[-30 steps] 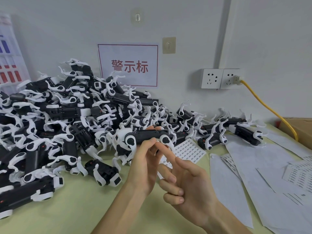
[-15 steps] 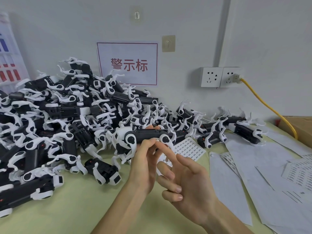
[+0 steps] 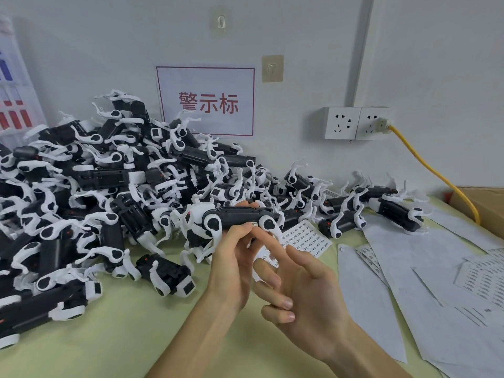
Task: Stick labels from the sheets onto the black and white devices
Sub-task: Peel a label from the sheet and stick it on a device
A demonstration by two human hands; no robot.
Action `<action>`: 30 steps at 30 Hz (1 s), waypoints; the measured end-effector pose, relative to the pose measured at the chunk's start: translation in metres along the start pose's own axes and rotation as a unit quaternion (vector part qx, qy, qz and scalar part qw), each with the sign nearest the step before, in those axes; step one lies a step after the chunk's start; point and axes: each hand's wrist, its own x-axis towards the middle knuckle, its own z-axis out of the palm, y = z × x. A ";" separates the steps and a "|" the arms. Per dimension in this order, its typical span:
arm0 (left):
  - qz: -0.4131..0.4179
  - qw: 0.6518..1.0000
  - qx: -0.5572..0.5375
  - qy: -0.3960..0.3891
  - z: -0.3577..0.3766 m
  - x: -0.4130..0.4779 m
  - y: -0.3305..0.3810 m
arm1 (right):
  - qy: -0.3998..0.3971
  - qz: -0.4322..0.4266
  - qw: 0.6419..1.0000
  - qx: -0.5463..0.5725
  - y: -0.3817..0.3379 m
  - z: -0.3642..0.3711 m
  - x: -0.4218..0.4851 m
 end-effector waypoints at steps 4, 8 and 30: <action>-0.001 1.000 -0.003 0.007 0.001 0.000 0.000 | 0.004 -0.005 1.000 -0.008 0.001 0.000 0.000; 0.004 1.000 -0.006 0.014 0.002 -0.001 0.001 | 0.012 -0.009 1.000 -0.017 0.001 0.000 0.000; 0.002 0.993 -0.040 0.114 0.005 0.002 -0.003 | 0.001 -0.009 1.000 -0.005 0.006 -0.002 0.001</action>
